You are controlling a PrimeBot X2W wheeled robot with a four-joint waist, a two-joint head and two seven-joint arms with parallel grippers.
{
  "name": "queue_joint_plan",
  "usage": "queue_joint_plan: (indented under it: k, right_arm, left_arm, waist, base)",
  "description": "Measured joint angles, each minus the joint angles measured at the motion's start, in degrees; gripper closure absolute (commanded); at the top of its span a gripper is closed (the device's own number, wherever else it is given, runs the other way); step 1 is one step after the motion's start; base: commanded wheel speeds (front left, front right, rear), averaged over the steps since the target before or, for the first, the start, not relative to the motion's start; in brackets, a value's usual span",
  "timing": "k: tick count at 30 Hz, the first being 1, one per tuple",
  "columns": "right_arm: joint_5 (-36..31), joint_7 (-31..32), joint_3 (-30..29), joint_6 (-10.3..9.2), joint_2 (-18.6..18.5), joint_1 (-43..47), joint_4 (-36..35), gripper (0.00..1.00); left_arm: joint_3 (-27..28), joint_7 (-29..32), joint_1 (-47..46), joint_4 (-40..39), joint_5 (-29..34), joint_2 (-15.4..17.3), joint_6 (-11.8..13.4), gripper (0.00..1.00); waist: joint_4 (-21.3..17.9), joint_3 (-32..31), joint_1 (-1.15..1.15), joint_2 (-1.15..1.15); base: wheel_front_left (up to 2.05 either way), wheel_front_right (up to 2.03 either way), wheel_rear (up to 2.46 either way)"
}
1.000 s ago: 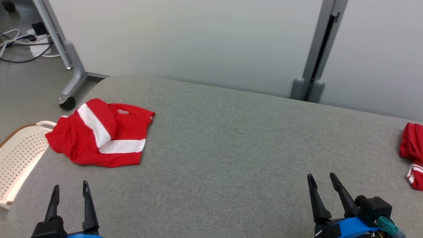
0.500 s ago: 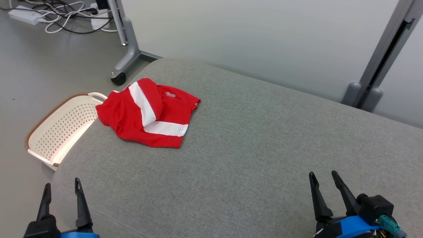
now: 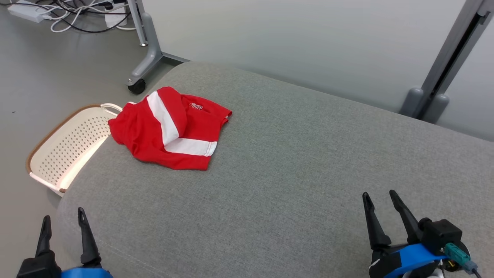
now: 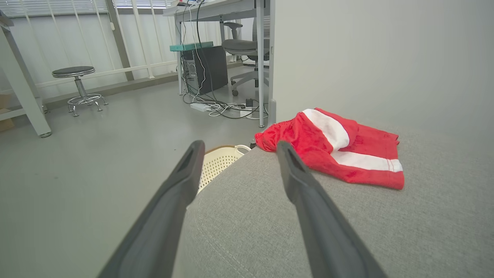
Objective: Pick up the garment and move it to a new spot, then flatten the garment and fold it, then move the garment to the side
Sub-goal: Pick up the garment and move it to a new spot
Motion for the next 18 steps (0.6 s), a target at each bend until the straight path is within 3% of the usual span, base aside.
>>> queue_joint_plan:
  k: [8,18]
  right_arm:
    - [-0.57,0.0,-0.21,0.0,-2.56,-3.75,-1.67,0.0]
    - [-3.69,0.0,-3.39,-0.01,-6.73,-7.12,-7.95,0.0]
  left_arm:
    - [2.74,0.0,-8.44,1.89,-2.25,0.54,-0.47,0.0]
    - [8.29,0.01,-25.98,6.66,-3.68,8.05,-1.98,0.0]
  waist:
    - [-5.22,3.43,0.0,0.0]
    - [-17.25,14.2,0.0,0.01]
  base:
    - [0.0,0.0,0.0]
    - [0.0,0.0,0.0]
